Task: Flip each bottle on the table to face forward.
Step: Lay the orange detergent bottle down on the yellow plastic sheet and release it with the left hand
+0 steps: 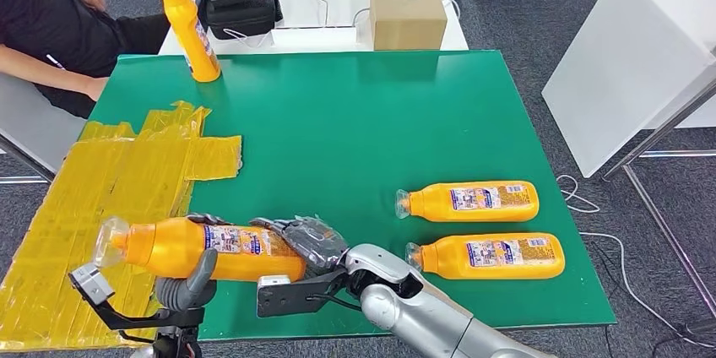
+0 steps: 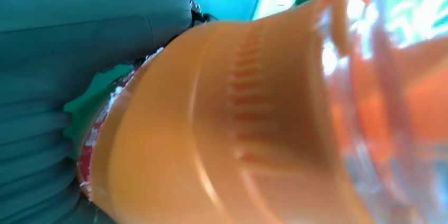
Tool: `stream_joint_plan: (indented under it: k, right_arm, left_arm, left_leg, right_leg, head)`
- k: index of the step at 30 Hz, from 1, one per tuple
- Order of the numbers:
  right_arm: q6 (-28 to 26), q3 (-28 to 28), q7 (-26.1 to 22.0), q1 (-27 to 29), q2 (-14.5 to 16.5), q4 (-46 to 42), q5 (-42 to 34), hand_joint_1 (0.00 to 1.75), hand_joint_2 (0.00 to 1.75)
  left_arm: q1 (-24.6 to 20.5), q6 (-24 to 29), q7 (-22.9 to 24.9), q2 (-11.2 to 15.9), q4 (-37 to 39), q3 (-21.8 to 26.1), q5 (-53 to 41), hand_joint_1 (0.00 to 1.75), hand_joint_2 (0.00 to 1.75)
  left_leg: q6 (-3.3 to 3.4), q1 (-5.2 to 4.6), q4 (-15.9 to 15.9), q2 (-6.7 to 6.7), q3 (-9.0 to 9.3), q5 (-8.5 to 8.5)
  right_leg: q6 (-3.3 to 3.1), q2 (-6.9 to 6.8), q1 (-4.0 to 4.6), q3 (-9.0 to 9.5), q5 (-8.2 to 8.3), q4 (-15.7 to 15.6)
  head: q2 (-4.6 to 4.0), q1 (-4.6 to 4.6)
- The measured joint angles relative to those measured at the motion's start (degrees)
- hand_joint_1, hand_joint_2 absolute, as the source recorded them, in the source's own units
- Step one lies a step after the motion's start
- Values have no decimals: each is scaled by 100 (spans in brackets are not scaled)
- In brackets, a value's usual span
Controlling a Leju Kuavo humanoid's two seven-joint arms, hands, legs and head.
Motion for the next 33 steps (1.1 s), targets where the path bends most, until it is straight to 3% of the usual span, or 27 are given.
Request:
stream_joint_plan:
  k: [1,4,8,12,16,20,24,29,31,33]
  right_arm:
    - [-14,8,1,21,-10,-2,27,0,0]
    - [-175,-14,19,154,-85,-69,82,0,0]
    - [-564,-313,64,617,-405,-544,269,0,0]
    - [-819,-992,54,1450,-920,-1480,651,0,0]
    - [-884,-1702,16,2251,-1412,-2517,932,0,0]
    - [-830,-2402,13,2790,-1862,-3357,1012,0,0]
    - [-656,-3038,6,3188,-2273,-3973,965,0,0]
    - [-562,-3486,-4,3463,-2596,-4409,912,0,0]
    - [-513,-3566,-4,3517,-2668,-4498,900,0,0]
    - [-411,-3647,-8,3567,-2755,-4575,844,0,0]
  left_arm:
    - [-11,23,-21,0,-5,-2,-81,175,175]
    - [-53,443,-198,1,-63,-11,-763,175,175]
    - [-249,1850,-520,37,-221,-3,-2760,175,175]
    - [-483,3177,-490,179,-435,150,-5064,175,175]
    - [-537,4163,-61,346,-654,355,-7365,175,175]
    - [-545,4942,885,609,-717,416,-9929,175,175]
    - [-566,5038,1651,922,-642,381,-11263,175,175]
    - [-602,4989,1870,1193,-487,305,-11488,175,175]
    - [-661,4676,2164,1384,-413,193,-11493,175,175]
    - [-814,4078,2785,1709,-209,-114,-11497,175,175]
  left_leg:
    - [0,0,0,0,0,0]
    - [0,0,0,-1,1,0]
    - [0,0,1,-13,-2,0]
    - [1,-1,1,-28,-5,-2]
    - [3,-3,1,-25,-7,-8]
    - [3,-3,0,-24,-6,-9]
    - [3,-3,0,-22,-3,-9]
    - [3,-3,0,-10,-1,-9]
    - [3,-3,0,-8,0,-9]
    - [3,-2,0,-10,1,-9]
  right_leg:
    - [0,0,0,0,0,0]
    - [0,0,0,-1,0,-1]
    - [0,-13,0,1,0,-2]
    - [1,-23,-2,4,-1,-2]
    - [1,-22,-2,1,-2,-4]
    - [0,-22,-2,1,-3,-5]
    - [-1,-20,-2,3,-3,-6]
    - [-1,-16,-1,3,-3,-5]
    - [-1,-15,-1,1,-3,-5]
    - [-1,-16,0,1,-3,-5]
  head:
    - [0,0]
    - [0,2]
    - [0,2]
    - [0,1]
    - [0,0]
    - [0,0]
    - [0,-1]
    - [0,1]
    - [0,1]
    - [0,-1]
